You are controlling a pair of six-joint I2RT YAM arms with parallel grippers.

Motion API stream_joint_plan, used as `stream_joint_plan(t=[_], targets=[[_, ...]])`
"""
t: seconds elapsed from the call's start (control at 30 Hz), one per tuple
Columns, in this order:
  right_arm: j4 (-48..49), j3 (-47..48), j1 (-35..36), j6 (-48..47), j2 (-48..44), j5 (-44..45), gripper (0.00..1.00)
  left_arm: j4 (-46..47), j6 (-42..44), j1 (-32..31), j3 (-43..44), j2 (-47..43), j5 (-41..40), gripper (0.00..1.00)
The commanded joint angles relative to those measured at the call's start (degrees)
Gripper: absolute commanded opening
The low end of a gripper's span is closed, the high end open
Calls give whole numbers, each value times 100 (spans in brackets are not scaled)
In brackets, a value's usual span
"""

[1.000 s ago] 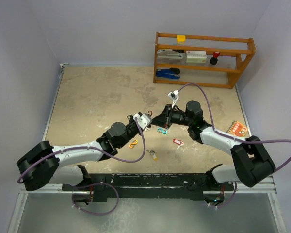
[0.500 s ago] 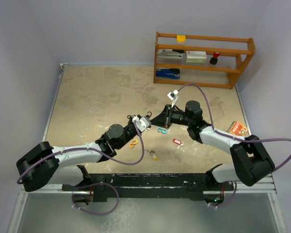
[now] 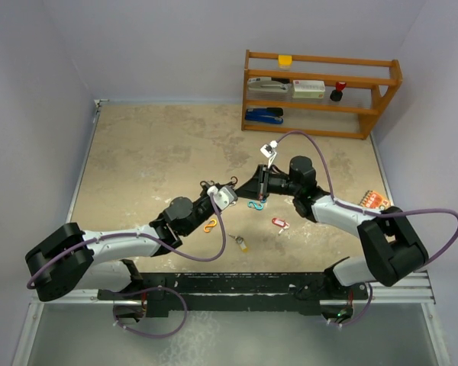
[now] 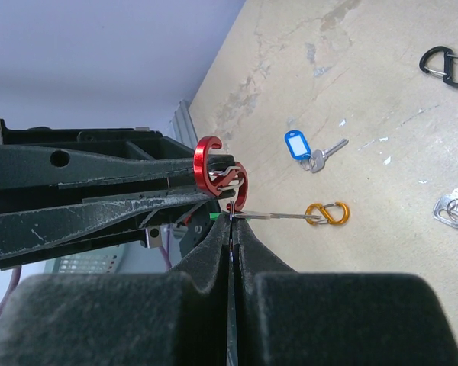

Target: Put the keys on the keyring

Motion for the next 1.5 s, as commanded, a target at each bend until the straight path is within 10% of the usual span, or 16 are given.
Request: stream_joint_plan(t=[0.0, 0.37, 0.6, 1.03, 1.47], targets=[[201, 293, -52, 94, 31, 36, 0, 462, 20, -103, 40, -133, 291, 0], [90, 330, -62, 110, 44, -8, 1, 452, -98, -113, 91, -150, 13, 0], [-18, 317, -63, 46, -8, 19, 28, 431, -250, -110, 91, -346, -334, 0], [-890, 355, -106, -492, -455, 466, 41, 299, -559, -55, 173, -379, -1444, 0], [-3257, 653, -105, -2196, -1688, 3295, 100, -822, -1843, 1134, 739, -98, -2339, 0]])
